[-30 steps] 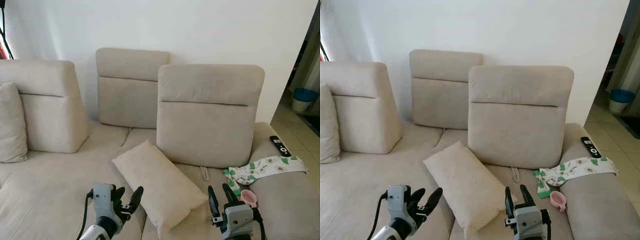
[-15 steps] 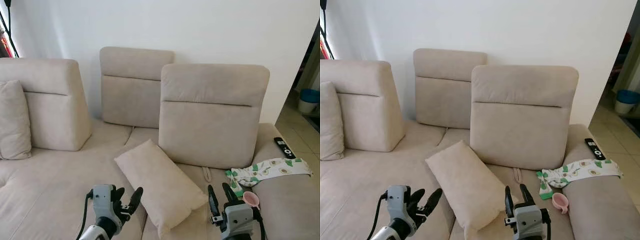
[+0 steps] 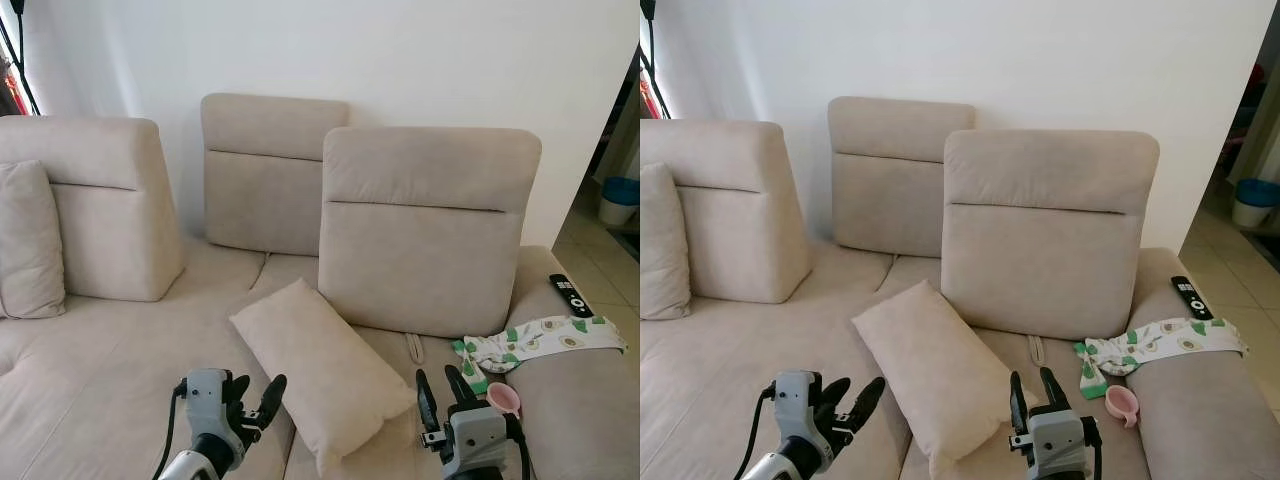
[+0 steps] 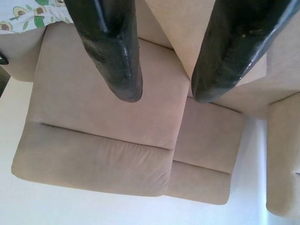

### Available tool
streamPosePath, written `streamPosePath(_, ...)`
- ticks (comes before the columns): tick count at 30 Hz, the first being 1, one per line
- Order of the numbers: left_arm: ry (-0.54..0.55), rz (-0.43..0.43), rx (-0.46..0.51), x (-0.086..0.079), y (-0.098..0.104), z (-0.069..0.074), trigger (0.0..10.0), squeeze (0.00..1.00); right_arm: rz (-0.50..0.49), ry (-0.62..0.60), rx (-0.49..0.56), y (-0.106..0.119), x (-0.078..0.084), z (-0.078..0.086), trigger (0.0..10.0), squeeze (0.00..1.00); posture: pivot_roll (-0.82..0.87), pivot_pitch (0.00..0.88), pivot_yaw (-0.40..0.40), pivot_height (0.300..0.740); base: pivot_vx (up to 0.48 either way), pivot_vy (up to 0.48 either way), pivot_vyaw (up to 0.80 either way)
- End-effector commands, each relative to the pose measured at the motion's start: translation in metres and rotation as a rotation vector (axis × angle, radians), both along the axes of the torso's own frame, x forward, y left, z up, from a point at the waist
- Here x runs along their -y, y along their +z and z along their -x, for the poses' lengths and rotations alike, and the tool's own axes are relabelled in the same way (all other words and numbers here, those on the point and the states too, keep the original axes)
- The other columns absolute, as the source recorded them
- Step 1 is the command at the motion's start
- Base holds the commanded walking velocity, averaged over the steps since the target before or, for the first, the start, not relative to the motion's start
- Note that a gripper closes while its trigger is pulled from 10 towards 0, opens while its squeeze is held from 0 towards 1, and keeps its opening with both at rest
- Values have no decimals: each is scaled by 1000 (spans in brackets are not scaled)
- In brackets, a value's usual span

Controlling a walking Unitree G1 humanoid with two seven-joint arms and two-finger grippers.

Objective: Move the pillow to the sofa from floor

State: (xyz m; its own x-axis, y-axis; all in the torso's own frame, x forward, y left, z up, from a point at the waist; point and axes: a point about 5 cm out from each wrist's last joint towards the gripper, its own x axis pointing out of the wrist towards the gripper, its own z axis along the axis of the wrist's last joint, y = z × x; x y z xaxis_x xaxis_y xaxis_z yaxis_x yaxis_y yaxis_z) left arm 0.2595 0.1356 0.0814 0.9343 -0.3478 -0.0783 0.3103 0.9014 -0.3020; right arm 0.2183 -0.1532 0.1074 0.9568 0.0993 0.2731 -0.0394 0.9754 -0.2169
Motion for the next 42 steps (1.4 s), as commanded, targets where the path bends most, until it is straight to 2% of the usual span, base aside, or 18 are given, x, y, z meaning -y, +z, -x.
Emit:
streamPosePath(1,-7,-14,-17,0,-4,1,10000,0,3,-15,-27,-4,3,2,10000,0,91,0,47,740,0,0,-800)
streamPosePath(9,-6,-14,-21,1,-5,1,10000,0,0,-19,-31,-5,3,2,10000,0,90,0,48,740,0,0,-800)
streamPosePath(42,-9,-12,-20,2,-5,0,10000,0,12,-16,-22,-4,2,1,10000,0,88,0,48,740,-17,0,0)
